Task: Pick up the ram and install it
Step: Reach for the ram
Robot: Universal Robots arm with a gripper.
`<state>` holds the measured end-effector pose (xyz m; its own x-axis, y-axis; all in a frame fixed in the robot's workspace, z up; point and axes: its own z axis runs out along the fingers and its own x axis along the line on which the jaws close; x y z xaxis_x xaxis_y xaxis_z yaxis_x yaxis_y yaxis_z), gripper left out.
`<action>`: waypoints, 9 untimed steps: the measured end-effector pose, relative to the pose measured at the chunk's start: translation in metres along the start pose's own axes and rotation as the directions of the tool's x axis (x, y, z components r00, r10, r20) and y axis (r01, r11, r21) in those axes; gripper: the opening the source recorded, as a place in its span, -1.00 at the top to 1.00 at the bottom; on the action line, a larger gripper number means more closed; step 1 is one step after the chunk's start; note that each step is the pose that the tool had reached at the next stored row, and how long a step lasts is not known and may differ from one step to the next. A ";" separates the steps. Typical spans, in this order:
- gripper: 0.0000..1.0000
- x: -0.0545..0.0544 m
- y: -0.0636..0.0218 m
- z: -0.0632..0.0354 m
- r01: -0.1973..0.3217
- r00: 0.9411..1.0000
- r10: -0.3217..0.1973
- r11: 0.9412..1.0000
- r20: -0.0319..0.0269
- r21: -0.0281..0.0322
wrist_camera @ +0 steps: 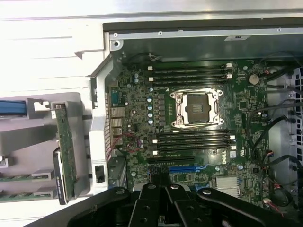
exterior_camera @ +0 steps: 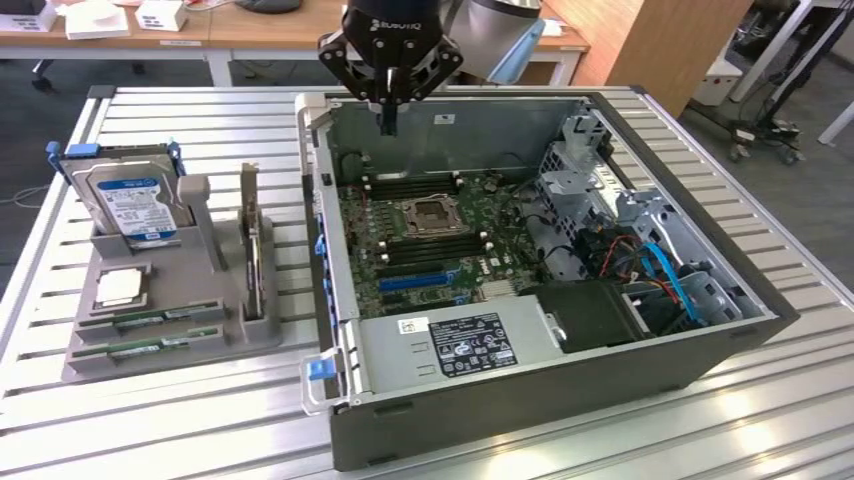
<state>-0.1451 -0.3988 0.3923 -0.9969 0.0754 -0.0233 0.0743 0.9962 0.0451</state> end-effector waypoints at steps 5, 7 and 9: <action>0.80 0.005 -0.0004 0.0000 0.000 1.000 0.000 1.000 0.000 0.000; 0.80 0.007 -0.0005 0.0000 0.000 1.000 0.000 1.000 0.000 0.000; 0.80 0.008 -0.0006 -0.0001 0.000 1.000 0.000 1.000 0.000 0.000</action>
<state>-0.1536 -0.3989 0.3921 -0.9969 0.0752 -0.0233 0.0741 0.9962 0.0450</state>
